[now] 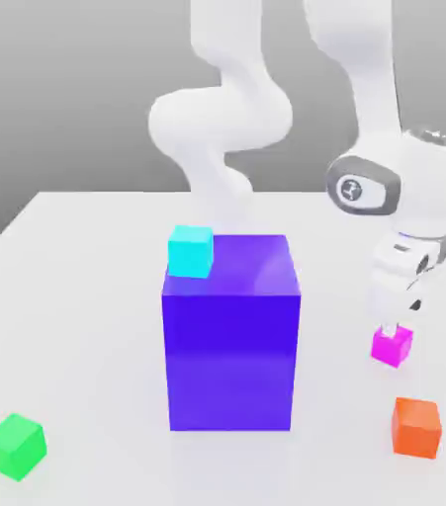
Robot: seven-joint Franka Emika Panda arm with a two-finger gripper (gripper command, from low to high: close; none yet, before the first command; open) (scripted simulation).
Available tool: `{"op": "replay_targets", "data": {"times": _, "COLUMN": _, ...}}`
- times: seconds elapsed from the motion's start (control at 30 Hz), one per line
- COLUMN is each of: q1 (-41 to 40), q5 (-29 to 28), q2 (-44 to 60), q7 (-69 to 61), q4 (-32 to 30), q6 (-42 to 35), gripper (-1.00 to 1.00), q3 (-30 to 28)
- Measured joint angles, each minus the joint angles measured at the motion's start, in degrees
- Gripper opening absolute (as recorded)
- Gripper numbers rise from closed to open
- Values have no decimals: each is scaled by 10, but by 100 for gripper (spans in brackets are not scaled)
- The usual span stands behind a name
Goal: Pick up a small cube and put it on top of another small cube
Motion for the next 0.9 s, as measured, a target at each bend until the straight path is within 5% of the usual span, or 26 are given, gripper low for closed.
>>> {"op": "replay_targets", "data": {"times": 0.27, "q1": 130, "q5": -122, "q2": 84, "q7": 90, "q4": 18, "q6": 63, "gripper": 0, "q3": -161}}
{"op": "replay_targets", "data": {"times": 0.3, "q1": 141, "q5": -126, "q2": 90, "q7": 93, "q4": 19, "q6": 68, "gripper": -100, "q3": -173}}
{"op": "replay_targets", "data": {"times": 0.6, "q1": 111, "q5": -114, "q2": 73, "q7": 85, "q4": 17, "q6": 55, "gripper": -100, "q3": -140}}
{"op": "replay_targets", "data": {"times": 0.9, "q1": 11, "q5": 52, "q2": -21, "q7": -38, "q4": -6, "q6": -13, "gripper": -100, "q3": 2}}
